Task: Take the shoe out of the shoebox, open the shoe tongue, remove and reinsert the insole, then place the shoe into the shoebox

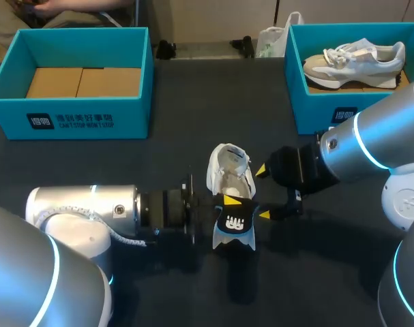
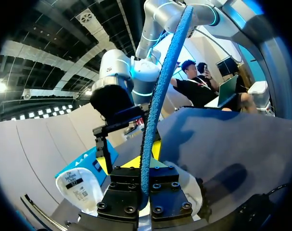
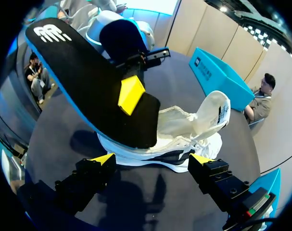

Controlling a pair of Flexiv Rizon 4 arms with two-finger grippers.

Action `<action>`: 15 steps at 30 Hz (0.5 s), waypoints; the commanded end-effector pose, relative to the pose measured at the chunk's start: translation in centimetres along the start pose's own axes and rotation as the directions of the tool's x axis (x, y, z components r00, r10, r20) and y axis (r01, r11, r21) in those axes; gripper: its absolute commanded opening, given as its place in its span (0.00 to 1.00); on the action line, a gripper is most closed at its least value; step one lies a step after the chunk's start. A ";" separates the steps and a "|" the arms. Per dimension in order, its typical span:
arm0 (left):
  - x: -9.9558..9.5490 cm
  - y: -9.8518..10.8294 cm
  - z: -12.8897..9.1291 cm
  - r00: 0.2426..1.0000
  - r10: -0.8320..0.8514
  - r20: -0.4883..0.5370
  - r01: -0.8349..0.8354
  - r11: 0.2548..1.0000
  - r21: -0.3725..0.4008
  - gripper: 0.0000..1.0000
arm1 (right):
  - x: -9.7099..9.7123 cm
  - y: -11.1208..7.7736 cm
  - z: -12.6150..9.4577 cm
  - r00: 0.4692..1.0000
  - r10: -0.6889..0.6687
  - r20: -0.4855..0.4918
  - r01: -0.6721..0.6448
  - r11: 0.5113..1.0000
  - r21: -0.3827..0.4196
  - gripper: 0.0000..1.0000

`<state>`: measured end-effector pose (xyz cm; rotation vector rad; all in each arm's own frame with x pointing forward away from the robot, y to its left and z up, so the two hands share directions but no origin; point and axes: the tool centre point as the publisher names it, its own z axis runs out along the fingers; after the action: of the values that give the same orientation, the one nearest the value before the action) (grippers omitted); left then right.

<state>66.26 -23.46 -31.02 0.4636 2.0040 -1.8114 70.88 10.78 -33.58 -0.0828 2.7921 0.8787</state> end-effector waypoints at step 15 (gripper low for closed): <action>-0.1 -4.0 -0.6 1.000 -0.003 0.009 0.003 0.999 0.046 0.00 | 0.1 0.0 0.0 1.000 -0.001 0.002 0.001 1.000 0.001 1.00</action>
<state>64.43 -23.28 -27.49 0.4616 1.9654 -1.8585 70.88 10.77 -33.58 -0.0827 2.7921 0.8788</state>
